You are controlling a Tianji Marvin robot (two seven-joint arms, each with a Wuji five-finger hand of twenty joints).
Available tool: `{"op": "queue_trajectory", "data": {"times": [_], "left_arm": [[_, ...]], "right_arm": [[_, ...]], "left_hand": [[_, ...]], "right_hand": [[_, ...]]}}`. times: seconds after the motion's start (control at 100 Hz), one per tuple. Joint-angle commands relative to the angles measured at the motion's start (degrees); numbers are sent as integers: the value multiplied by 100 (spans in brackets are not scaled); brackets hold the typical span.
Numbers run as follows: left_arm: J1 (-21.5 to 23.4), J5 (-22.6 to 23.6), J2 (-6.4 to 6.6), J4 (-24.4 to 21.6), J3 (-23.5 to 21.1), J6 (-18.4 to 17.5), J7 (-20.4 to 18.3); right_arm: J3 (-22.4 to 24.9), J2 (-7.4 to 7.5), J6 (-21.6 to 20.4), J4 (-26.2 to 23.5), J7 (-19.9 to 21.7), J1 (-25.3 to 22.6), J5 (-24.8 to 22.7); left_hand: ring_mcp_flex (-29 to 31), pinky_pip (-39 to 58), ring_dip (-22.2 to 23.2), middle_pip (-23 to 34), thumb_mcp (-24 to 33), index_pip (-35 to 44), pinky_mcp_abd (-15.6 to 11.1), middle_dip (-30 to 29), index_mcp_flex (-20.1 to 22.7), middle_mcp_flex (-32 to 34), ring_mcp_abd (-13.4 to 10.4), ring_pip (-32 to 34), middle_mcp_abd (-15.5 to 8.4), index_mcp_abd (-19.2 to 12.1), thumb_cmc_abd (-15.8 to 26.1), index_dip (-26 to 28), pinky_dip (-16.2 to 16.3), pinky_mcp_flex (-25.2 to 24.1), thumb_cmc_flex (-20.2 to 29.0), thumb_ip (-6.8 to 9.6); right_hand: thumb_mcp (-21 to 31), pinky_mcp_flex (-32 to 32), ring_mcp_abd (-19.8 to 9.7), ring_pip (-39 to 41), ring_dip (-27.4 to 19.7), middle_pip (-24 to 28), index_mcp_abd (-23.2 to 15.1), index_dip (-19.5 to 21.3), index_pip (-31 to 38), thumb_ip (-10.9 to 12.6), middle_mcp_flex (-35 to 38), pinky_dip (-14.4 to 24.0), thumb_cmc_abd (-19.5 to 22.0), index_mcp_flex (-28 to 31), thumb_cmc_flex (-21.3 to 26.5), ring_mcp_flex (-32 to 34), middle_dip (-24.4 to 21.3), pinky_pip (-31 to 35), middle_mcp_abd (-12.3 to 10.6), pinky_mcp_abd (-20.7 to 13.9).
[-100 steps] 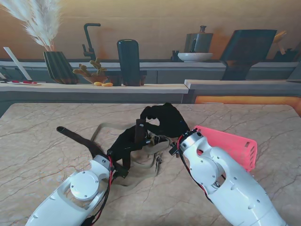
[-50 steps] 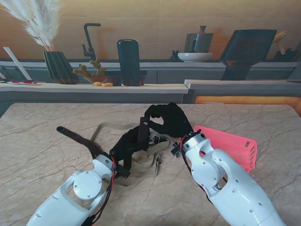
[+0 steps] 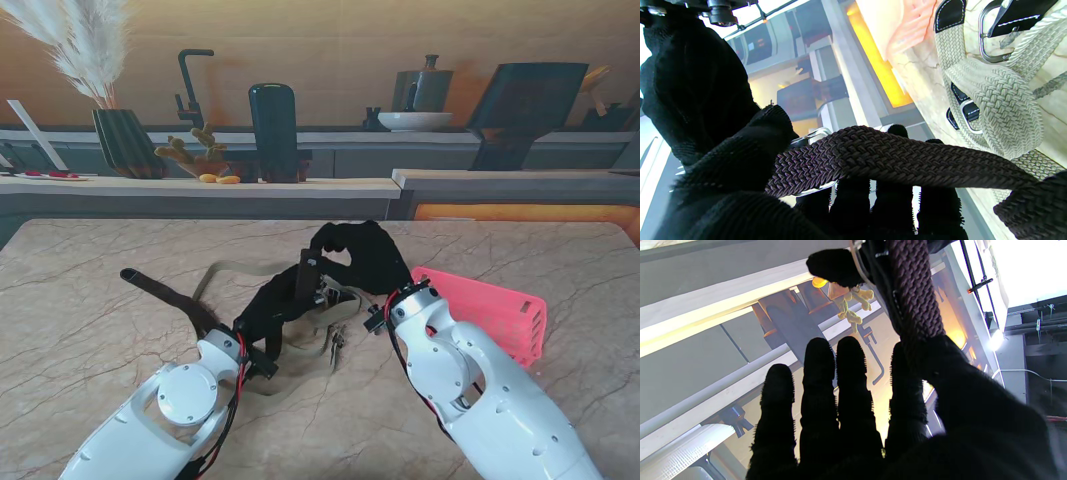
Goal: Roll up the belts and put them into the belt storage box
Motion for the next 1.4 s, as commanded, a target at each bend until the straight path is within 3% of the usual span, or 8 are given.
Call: {"op": "queue_trajectory", "data": {"times": [0.0,0.23,0.4,0.64,0.84,1.18,1.28,1.39], "left_arm": [[32,-14,-3,-10,11,-12,-75],[127,-681,-12,-143,-28,123,-331],[183,-967,-35,-230,-45,237,-376],[236,-1209,-84,-313,-45,312,-304],[244,-1474,-65,-331,-104,378,-495],[177,-1296,-21,-278,-70,387,-613],[207,-1445,-39,-321,-117,508,-609],[272,-1686,-46,-408,-199,638,-672]], "right_arm": [[-74,-62,15,31,18,34,70],[-247,-110,30,188,-8,168,246],[-289,-158,137,275,-125,196,340],[-291,-245,396,399,-409,169,456],[-249,-275,682,489,-479,143,519],[-109,-204,1038,517,-104,98,589],[-61,-155,1043,525,15,78,479],[0,-93,937,557,79,68,235]], "left_hand": [[-221,-174,-163,-216,111,-220,0,-132,-51,-254,-217,-164,0,-292,-213,-73,-62,-95,-133,118],[-48,-287,-203,-169,264,79,26,-172,528,30,-278,-244,-77,-541,-85,91,-37,-59,106,87],[588,-154,92,278,-45,1164,-2,122,799,768,-363,194,-213,-647,-279,1125,125,183,752,-184],[1435,616,228,716,-360,3095,-232,776,696,1793,-278,1103,-224,-811,-233,2113,152,627,1159,-157],[1907,1565,396,1607,-1071,3000,-135,561,883,2398,83,2238,71,-424,531,2043,250,866,1435,-183],[2423,2558,1186,3047,-1028,3582,196,1663,662,2688,366,3819,89,270,910,2835,767,1080,1382,-226],[2441,2595,1229,3102,-949,3715,255,1724,653,2713,448,3857,133,361,921,3032,821,1059,1363,-217],[2544,2636,1179,3099,-79,3794,332,1690,798,2851,508,3870,210,451,663,3198,884,1129,882,-199]], "right_hand": [[426,-69,-148,-118,-28,-122,-1061,218,312,154,-99,48,466,295,323,35,75,-132,-49,35],[343,-127,-171,-195,-53,-151,-1165,267,305,159,-292,49,527,239,307,-82,82,-202,5,36],[271,-157,-189,-246,-73,-157,-1184,302,310,171,-405,51,594,161,323,-142,86,-260,10,27],[158,-194,-195,-229,-70,-99,-1141,320,343,198,-518,72,679,58,385,-214,102,-295,25,2],[76,-214,-164,-162,-56,-21,-956,230,370,251,-542,108,706,-11,442,-239,108,-268,57,11],[179,-250,-48,-245,-113,-114,-41,-381,20,354,-743,139,231,-808,-238,-370,46,-260,202,26],[434,-281,-4,-360,-125,-187,365,-93,-793,478,-968,184,264,-888,-799,-474,48,-313,291,17],[460,-303,12,-468,-157,-266,612,295,-1436,693,-1248,212,323,-1208,-1243,-584,25,-352,339,15]]}}
